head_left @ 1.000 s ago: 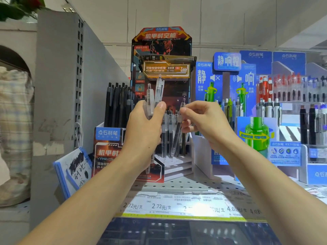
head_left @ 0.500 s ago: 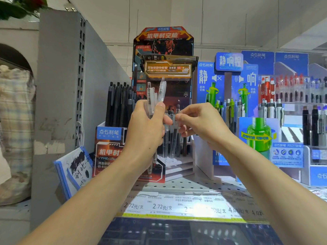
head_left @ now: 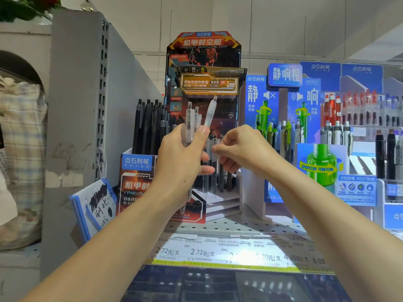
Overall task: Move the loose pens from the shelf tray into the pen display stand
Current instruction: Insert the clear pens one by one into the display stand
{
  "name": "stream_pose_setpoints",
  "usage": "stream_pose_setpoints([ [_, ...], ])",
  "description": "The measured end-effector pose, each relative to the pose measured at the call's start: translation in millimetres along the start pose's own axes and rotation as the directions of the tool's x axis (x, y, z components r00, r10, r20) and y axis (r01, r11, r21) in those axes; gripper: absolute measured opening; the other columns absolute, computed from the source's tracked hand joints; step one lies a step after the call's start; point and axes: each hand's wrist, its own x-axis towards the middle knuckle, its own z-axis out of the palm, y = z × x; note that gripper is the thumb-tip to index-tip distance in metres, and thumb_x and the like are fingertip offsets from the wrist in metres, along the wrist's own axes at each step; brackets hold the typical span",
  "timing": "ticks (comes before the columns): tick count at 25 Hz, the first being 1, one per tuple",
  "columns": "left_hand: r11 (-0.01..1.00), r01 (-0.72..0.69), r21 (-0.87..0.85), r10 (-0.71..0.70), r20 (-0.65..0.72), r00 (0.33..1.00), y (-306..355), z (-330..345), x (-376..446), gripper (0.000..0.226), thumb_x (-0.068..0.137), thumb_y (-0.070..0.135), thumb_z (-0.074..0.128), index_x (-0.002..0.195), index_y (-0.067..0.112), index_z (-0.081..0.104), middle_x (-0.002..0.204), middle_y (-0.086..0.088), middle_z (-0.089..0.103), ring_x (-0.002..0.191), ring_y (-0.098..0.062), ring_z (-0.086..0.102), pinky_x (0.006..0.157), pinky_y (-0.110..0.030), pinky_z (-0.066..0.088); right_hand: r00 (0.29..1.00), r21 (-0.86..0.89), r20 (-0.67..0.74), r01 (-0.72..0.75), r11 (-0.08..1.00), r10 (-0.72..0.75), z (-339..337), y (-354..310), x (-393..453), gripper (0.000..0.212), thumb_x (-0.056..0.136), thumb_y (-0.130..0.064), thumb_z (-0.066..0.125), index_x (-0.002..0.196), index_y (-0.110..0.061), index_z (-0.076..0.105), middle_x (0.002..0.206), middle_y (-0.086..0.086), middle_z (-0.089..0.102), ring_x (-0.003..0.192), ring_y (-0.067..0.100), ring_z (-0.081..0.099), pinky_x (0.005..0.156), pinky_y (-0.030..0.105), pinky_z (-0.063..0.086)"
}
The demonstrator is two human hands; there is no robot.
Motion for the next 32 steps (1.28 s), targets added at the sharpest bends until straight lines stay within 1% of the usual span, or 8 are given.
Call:
stream_pose_setpoints([
  [2, 0.999, 0.03, -0.035, -0.029, 0.012, 1.0, 1.5, 0.8, -0.7, 0.02, 0.099, 0.035, 0.06, 0.113, 0.022, 0.067, 0.076, 0.001, 0.062, 0.059, -0.004, 0.063, 0.055, -0.028, 0.06, 0.994, -0.069, -0.095, 0.04, 0.997, -0.046, -3.6, -1.8, -3.1, 0.027, 0.094, -0.032, 0.071, 0.085, -0.006, 0.069, 0.071, 0.006, 0.072, 0.061, 0.021, 0.067, 0.06, 0.034, 0.057],
  [4, 0.998, 0.039, -0.048, -0.037, 0.029, 0.999, 2.7, 1.6, -1.9, 0.016, 0.1, 0.032, 0.06, 0.109, 0.021, 0.068, 0.081, -0.003, 0.063, 0.061, -0.006, 0.063, 0.054, -0.026, 0.059, 0.985, 0.257, -0.162, 0.097, 0.962, -0.057, -8.7, -4.5, -8.3, 0.02, 0.097, -0.027, 0.066, 0.092, -0.008, 0.071, 0.073, 0.002, 0.069, 0.059, 0.017, 0.06, 0.058, 0.034, 0.053],
  [7, 0.999, 0.036, -0.026, -0.033, 0.082, 0.996, 3.4, 4.9, -4.8, 0.01, 0.1, 0.029, 0.059, 0.1, 0.025, 0.068, 0.081, -0.001, 0.066, 0.061, -0.006, 0.064, 0.053, -0.027, 0.059, 0.997, 0.676, 0.001, 0.058, 0.735, -0.079, -12.8, -11.2, -18.2, 0.018, 0.1, -0.021, 0.063, 0.104, -0.005, 0.071, 0.087, 0.007, 0.066, 0.065, 0.013, 0.058, 0.055, 0.025, 0.052],
  [11, 0.999, 0.049, -0.022, -0.046, 0.132, 0.99, 4.0, 8.7, -6.9, 0.013, 0.1, 0.028, 0.059, 0.091, 0.029, 0.068, 0.068, 0.008, 0.069, 0.062, -0.008, 0.07, 0.053, -0.026, 0.059, 0.994, 0.645, 0.013, 0.077, 0.761, -0.112, -10.7, -10.6, -20.4, 0.009, 0.097, -0.015, 0.066, 0.094, -0.008, 0.071, 0.081, 0.004, 0.064, 0.066, 0.013, 0.056, 0.053, 0.021, 0.047],
  [15, 0.983, -0.064, 0.172, 0.053, 0.066, 0.996, 0.8, 4.6, -5.7, 0.024, 0.1, 0.04, 0.055, 0.092, 0.023, 0.07, 0.076, 0.003, 0.072, 0.077, -0.014, 0.072, 0.065, -0.037, 0.063, 0.999, 0.694, -0.036, 0.053, 0.718, -0.039, -20.0, -1.3, -16.6, 0.012, 0.097, -0.014, 0.066, 0.092, -0.004, 0.071, 0.09, 0.011, 0.069, 0.063, 0.012, 0.061, 0.056, 0.023, 0.054],
  [21, 0.982, -0.028, 0.186, 0.02, 0.045, 0.999, 0.9, -4.2, -5.4, 0.038, 0.101, 0.045, 0.049, 0.103, 0.012, 0.067, 0.071, 0.001, 0.057, 0.06, -0.013, 0.054, 0.058, -0.033, 0.052, 0.993, 0.385, -0.121, 0.056, 0.921, -0.01, -13.5, 16.0, -12.9, 0.014, 0.097, -0.008, 0.067, 0.088, 0.003, 0.068, 0.077, 0.015, 0.07, 0.056, 0.015, 0.063, 0.062, 0.036, 0.062],
  [26, 0.984, -0.065, 0.166, 0.055, 0.065, 0.996, 1.4, -5.6, -7.5, 0.026, 0.103, 0.046, 0.045, 0.107, 0.022, 0.053, 0.076, 0.001, 0.057, 0.067, -0.014, 0.05, 0.069, -0.04, 0.043, 0.996, 0.265, -0.092, 0.036, 0.963, -0.012, -9.7, 17.8, -9.6, 0.013, 0.097, -0.009, 0.066, 0.087, -0.002, 0.069, 0.085, 0.019, 0.075, 0.059, 0.019, 0.067, 0.06, 0.031, 0.059],
  [32, 0.994, -0.04, 0.1, 0.036, 0.043, 0.998, 2.6, -6.6, -5.4, 0.022, 0.104, 0.038, 0.047, 0.107, 0.018, 0.056, 0.077, 0.0, 0.058, 0.054, -0.009, 0.051, 0.047, -0.023, 0.047, 0.999, 0.245, 0.008, 0.042, 0.969, -0.045, -12.0, 16.2, -8.2, 0.012, 0.097, -0.007, 0.066, 0.086, -0.003, 0.069, 0.077, 0.011, 0.074, 0.065, 0.022, 0.07, 0.063, 0.03, 0.06],
])
